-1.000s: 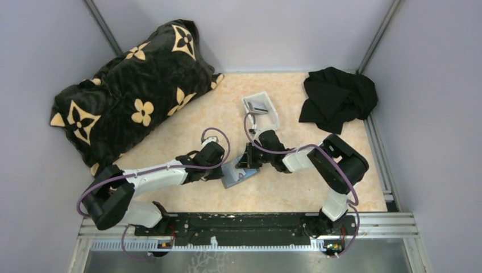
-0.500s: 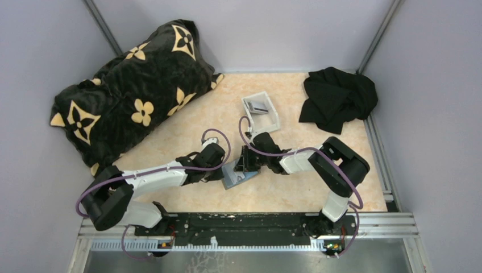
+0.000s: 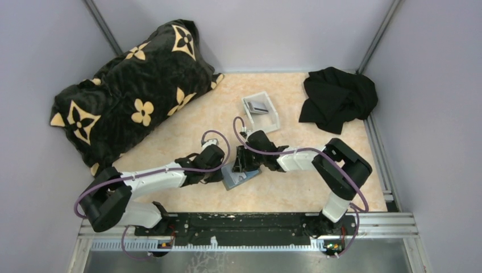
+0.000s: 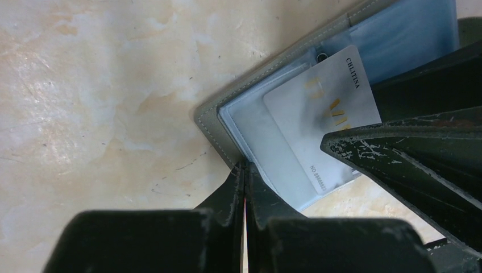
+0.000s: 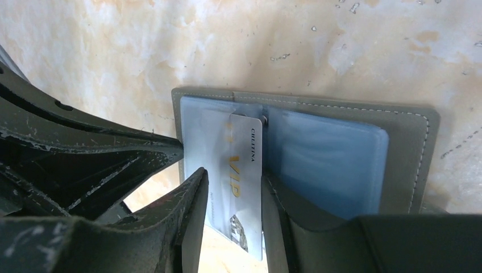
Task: Put the credit cards into the card holder
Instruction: Insert the credit card into the card holder.
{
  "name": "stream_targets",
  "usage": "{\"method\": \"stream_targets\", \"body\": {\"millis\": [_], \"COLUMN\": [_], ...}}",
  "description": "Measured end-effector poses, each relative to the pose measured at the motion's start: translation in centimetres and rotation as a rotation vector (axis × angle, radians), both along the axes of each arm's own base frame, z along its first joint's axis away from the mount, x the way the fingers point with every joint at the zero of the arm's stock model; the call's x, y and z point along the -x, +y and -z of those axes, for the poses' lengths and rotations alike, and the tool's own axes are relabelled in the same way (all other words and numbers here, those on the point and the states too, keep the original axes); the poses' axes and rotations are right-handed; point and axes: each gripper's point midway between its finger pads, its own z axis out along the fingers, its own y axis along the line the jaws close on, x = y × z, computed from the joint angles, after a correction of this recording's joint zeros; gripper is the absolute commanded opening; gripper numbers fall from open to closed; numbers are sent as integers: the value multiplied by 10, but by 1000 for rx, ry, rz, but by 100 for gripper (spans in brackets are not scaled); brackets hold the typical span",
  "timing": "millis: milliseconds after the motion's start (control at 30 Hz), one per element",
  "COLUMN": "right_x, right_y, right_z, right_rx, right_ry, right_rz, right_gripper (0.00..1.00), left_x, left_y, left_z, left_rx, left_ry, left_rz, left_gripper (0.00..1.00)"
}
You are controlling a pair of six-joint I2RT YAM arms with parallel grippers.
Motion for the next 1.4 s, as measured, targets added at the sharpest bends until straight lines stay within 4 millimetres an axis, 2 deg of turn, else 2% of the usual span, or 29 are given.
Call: {"method": "stream_targets", "body": {"millis": [567, 767, 1100, 1300, 1400], "right_x": [-5, -11, -17, -20, -20], "right_y": [-6, -15, -24, -27, -28], "right_z": [0, -5, -1, 1, 1], "right_rx": [57, 97, 135, 151, 153], "right_ry": [-39, -81, -115, -131, -134], "right_rz": [4, 29, 62, 77, 78], "right_gripper": [40, 39, 10, 0, 0], "left_x": [3, 4, 5, 5, 5], "left_y": [0, -1, -1, -1, -1], "left_z": [2, 2, 4, 4, 4], "left_rx": [13, 18, 21, 20, 20], "left_ry": [1, 3, 8, 9, 9], "left_rz": [-1, 2, 1, 1, 2], "left_gripper": [1, 0, 0, 0, 0]}}
